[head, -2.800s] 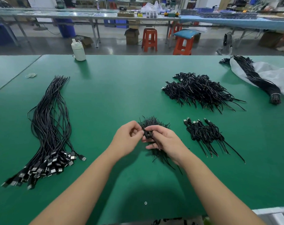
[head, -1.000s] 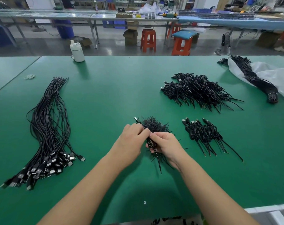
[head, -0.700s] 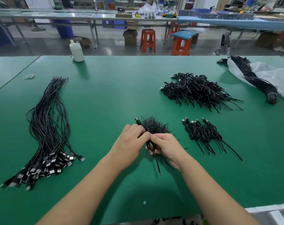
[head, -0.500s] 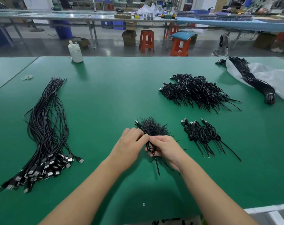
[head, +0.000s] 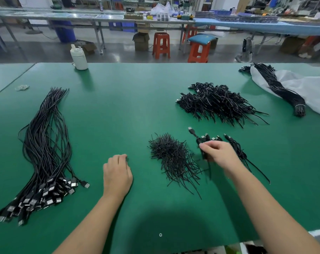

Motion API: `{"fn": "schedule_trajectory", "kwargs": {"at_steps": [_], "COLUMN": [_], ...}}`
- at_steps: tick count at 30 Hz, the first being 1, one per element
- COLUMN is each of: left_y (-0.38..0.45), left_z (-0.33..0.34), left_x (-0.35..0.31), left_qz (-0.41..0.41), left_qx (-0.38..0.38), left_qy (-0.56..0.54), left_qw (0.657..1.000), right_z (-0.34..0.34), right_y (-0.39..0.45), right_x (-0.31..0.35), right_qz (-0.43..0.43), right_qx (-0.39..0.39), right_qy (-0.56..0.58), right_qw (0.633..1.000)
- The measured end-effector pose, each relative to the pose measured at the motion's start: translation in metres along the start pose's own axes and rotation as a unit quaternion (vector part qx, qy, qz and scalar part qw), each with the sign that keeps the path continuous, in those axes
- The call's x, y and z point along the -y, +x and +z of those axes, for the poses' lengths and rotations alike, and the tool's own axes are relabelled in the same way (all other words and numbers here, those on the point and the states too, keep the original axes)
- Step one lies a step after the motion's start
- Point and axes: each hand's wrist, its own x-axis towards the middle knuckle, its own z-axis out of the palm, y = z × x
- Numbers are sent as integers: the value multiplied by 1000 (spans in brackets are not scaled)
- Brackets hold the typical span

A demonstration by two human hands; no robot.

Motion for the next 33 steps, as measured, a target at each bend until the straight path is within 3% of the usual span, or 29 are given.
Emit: {"fn": "schedule_trajectory", "kwargs": {"at_steps": [6,12,15,17,22,28,33], "left_y": [1,2,3,2,2,-2,-1], "left_z": [6,7,8,8,9,4,2], "left_x": [2,1,1,0,2,2,5], "left_qz": [14,9,8,9,6,9,3], "left_qx": [-3,7,4,2,7,16,20], "left_qy": [15,24,25,28,28,12,-7], "left_qw": [1000,1000,1000,1000,1000,1000,1000], "right_z": [-58,-66,-54,-42,8,52,57], "right_y": [50,71,65,57,38,19,14], "right_x": [-28,-55,-61,-62,-62,-94,-105], "right_qz": [12,33,-58,-129,-165,-109,-119], "right_qx": [-151,-155,-201,-242,-196,-150,-185], "right_qy": [-263,-422,-501,-493,-357,-323,-248], "right_qw": [953,892,840,826,898,928,943]}}
